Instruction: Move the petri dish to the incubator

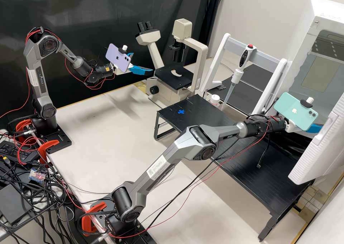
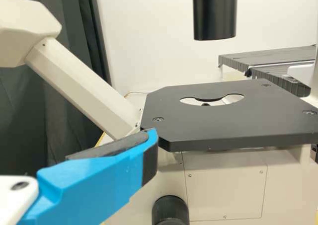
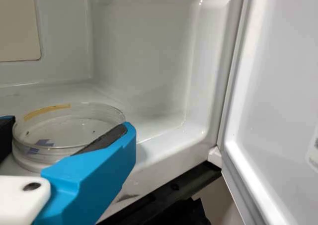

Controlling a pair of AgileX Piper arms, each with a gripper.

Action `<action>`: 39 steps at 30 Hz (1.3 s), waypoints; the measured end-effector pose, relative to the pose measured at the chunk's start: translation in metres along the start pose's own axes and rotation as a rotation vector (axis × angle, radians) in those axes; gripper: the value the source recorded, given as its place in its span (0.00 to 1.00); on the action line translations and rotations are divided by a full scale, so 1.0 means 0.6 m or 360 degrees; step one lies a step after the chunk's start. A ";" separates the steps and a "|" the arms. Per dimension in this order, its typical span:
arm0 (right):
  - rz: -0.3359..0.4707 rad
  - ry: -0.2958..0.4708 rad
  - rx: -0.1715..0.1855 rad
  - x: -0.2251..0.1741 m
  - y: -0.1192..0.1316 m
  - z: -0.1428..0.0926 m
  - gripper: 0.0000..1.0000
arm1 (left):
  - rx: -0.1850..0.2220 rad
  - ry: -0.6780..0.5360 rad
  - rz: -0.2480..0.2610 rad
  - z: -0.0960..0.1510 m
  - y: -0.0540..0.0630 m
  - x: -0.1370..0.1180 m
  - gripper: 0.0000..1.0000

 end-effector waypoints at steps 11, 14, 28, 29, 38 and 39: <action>-0.0026 0.0007 -0.0019 0.009 -0.016 -0.008 0.00 | 0.0000 0.0000 0.0000 0.000 0.000 0.000 1.00; -0.0042 -0.0001 -0.0024 0.015 -0.026 -0.002 1.00 | 0.0000 0.0000 0.0000 0.000 0.000 0.000 1.00; -0.0051 0.0000 -0.0059 0.018 -0.033 -0.001 1.00 | 0.0000 0.0000 0.0000 0.000 0.000 0.000 1.00; -0.0053 -0.0003 -0.0059 0.018 -0.034 0.000 1.00 | 0.0000 0.0000 0.0000 0.000 0.000 0.000 1.00; -0.0078 -0.0016 -0.0062 0.007 -0.031 -0.002 1.00 | 0.0000 0.0000 0.0000 0.000 0.000 0.000 1.00; -0.0086 -0.0013 -0.0063 0.005 -0.031 -0.003 1.00 | 0.0000 0.0000 0.0000 0.000 0.000 0.000 1.00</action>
